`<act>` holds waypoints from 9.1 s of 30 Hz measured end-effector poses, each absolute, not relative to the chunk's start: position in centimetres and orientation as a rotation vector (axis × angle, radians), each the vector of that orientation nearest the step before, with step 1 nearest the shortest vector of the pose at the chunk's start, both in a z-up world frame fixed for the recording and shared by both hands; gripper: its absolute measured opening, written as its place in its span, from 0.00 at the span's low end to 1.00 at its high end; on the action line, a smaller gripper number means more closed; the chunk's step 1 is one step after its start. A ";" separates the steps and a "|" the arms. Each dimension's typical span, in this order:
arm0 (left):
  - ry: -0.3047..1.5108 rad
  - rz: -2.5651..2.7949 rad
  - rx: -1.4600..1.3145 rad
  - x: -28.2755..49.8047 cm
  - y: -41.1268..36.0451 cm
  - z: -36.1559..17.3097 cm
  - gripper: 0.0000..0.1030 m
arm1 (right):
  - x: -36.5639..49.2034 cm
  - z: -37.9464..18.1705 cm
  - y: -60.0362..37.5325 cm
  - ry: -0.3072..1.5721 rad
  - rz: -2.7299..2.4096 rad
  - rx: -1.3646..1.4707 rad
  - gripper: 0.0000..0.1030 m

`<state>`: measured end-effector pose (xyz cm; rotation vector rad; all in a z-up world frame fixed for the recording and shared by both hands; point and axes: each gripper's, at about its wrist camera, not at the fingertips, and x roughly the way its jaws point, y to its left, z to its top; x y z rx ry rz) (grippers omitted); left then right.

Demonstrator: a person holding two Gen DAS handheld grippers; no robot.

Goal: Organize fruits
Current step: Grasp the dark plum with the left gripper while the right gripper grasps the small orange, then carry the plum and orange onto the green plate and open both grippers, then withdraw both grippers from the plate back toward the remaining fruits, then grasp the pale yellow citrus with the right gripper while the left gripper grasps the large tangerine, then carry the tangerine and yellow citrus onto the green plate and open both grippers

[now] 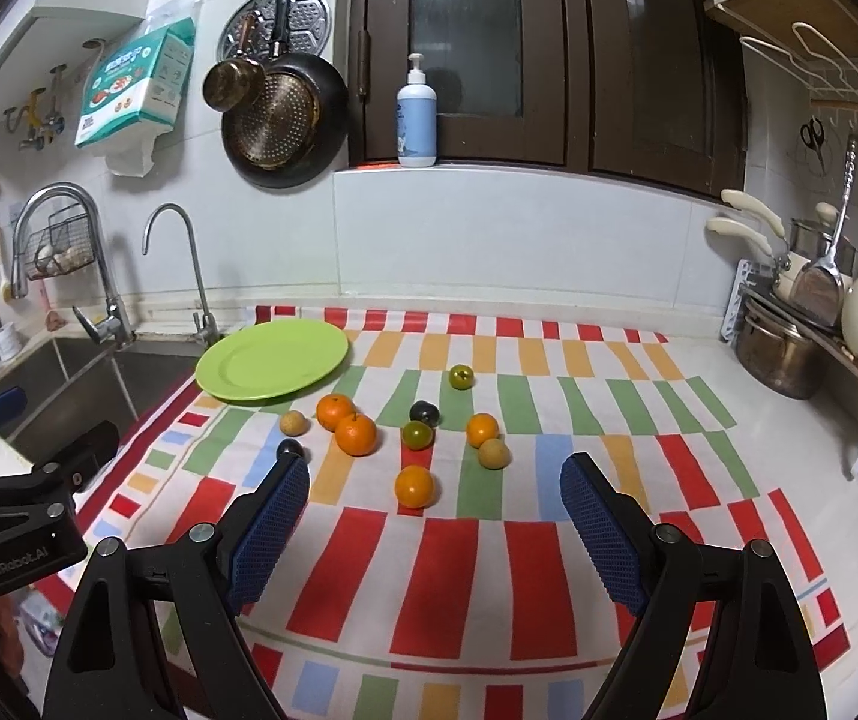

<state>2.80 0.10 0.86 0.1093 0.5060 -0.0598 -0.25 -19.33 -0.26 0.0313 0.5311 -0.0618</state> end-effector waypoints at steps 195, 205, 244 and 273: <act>0.683 -0.326 0.132 16.5 -7.3 -6.3 0.79 | 12.9 -7.1 -24.5 0.714 -0.045 0.042 0.60; 0.759 -0.332 0.147 18.3 -8.9 -9.0 0.76 | 14.8 -9.8 -25.7 0.790 -0.013 0.077 0.55; 0.879 -0.364 0.108 21.0 -10.3 -11.9 0.39 | 17.1 -12.8 -26.2 0.879 0.035 0.098 0.30; 0.698 -0.329 0.108 16.3 -3.6 -3.9 0.39 | 13.4 -5.1 -19.4 0.687 0.150 0.038 0.30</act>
